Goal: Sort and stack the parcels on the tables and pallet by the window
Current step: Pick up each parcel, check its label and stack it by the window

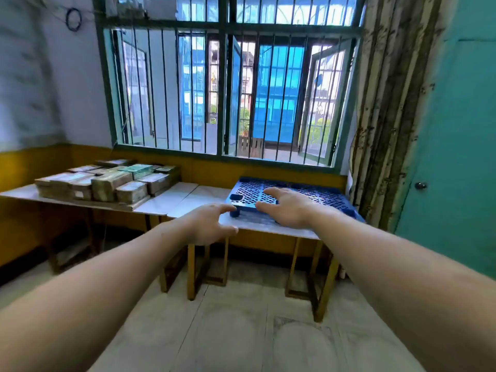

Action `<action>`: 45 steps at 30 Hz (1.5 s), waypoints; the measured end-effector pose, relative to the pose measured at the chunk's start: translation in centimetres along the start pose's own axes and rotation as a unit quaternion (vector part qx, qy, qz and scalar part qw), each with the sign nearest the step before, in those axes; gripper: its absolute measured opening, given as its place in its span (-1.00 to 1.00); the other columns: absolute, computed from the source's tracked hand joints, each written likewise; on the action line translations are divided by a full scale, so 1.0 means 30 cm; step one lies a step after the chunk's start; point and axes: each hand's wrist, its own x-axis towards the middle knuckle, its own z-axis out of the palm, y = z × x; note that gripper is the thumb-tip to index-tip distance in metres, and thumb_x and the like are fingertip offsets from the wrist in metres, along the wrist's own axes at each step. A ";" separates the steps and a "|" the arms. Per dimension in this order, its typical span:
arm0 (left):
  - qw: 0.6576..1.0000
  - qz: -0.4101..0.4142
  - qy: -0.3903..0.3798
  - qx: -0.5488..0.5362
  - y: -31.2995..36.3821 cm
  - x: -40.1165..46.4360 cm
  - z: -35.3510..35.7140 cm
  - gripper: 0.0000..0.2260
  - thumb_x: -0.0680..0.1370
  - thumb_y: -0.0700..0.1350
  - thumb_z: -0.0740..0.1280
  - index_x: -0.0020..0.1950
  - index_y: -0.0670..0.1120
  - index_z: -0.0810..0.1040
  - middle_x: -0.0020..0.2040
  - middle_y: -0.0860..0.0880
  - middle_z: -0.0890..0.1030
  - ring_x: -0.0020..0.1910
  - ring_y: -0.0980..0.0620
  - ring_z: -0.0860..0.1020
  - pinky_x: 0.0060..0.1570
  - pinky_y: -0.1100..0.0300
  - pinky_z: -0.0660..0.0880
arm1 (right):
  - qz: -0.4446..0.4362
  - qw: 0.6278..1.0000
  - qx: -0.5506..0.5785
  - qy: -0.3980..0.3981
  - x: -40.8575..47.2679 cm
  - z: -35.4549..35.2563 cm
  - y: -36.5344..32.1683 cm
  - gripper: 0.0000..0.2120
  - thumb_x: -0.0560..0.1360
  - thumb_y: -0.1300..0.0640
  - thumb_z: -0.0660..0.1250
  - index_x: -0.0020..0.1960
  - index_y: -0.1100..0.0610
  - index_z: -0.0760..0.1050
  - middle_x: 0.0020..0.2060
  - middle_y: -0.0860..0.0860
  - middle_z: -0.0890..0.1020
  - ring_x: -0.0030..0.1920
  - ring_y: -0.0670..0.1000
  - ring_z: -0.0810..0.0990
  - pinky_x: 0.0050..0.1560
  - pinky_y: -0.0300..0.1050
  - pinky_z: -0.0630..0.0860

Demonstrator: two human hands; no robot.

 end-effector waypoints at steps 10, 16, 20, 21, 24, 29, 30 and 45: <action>0.999 -0.050 0.015 -0.014 -0.531 0.172 -0.110 -0.46 0.56 0.09 0.31 0.50 0.07 0.25 0.50 0.00 0.30 0.45 0.00 0.29 0.41 0.01 0.28 | -0.049 0.996 -0.051 -0.052 0.450 0.269 -0.293 -0.31 0.56 -0.33 0.17 0.58 -0.10 0.10 0.57 0.00 0.17 0.53 0.12 0.19 0.47 0.06 0.18; 0.996 -0.087 0.013 -0.015 -0.855 0.311 -0.243 -0.48 0.55 0.11 0.32 0.48 0.10 0.28 0.50 0.00 0.30 0.44 -0.01 0.30 0.40 0.01 0.29 | -0.071 0.994 -0.052 -0.062 0.746 0.366 -0.488 -0.36 0.59 -0.26 0.18 0.58 -0.08 0.10 0.57 0.00 0.17 0.52 0.12 0.23 0.46 0.06 0.22; 0.994 -0.108 0.010 -0.015 -1.007 0.402 -0.293 -0.48 0.55 0.10 0.31 0.49 0.07 0.28 0.50 0.01 0.30 0.45 0.00 0.29 0.42 0.03 0.26 | -0.091 0.991 -0.059 -0.073 0.934 0.417 -0.566 -0.36 0.59 -0.25 0.18 0.58 -0.08 0.10 0.57 -0.02 0.18 0.51 0.10 0.25 0.43 0.05 0.25; 0.994 -0.112 0.008 -0.012 -1.043 0.429 -0.298 -0.48 0.56 0.09 0.31 0.49 0.06 0.28 0.50 0.01 0.30 0.46 0.00 0.28 0.41 0.05 0.25 | -0.097 0.990 -0.062 -0.075 0.985 0.434 -0.577 -0.36 0.59 -0.25 0.18 0.58 -0.09 0.10 0.56 -0.02 0.19 0.51 0.10 0.25 0.43 0.06 0.26; 0.991 -0.129 0.008 -0.014 -1.144 0.525 -0.309 -0.49 0.56 0.08 0.31 0.49 0.05 0.29 0.49 0.00 0.31 0.45 0.00 0.29 0.40 0.06 0.26 | -0.113 0.988 -0.070 -0.077 1.156 0.490 -0.596 -0.36 0.57 -0.26 0.20 0.57 -0.10 0.12 0.54 -0.01 0.23 0.48 0.10 0.29 0.41 0.07 0.31; 0.986 -0.167 0.018 -0.013 -1.292 0.732 -0.323 -0.49 0.55 0.07 0.33 0.47 0.04 0.31 0.46 -0.01 0.36 0.41 -0.01 0.35 0.35 0.08 0.32 | -0.153 0.982 -0.067 -0.085 1.459 0.566 -0.600 -0.36 0.57 -0.22 0.24 0.57 -0.07 0.14 0.52 0.01 0.26 0.43 0.10 0.36 0.36 0.04 0.38; 0.984 -0.175 0.021 -0.010 -1.319 0.779 -0.333 -0.48 0.54 0.06 0.34 0.47 0.04 0.32 0.46 -0.01 0.36 0.40 -0.01 0.36 0.35 0.08 0.33 | -0.162 0.980 -0.070 -0.088 1.520 0.573 -0.602 -0.36 0.58 -0.22 0.24 0.57 -0.06 0.14 0.52 0.02 0.27 0.42 0.10 0.37 0.35 0.02 0.38; 0.962 -0.264 0.062 0.023 -1.906 1.085 -0.600 -0.49 0.56 0.06 0.33 0.48 0.02 0.30 0.46 -0.03 0.36 0.39 -0.02 0.36 0.31 0.15 0.31 | -0.262 0.956 -0.069 -0.113 2.265 0.783 -1.016 -0.41 0.58 -0.18 0.25 0.54 -0.05 0.20 0.48 0.06 0.36 0.42 0.14 0.37 0.36 0.00 0.37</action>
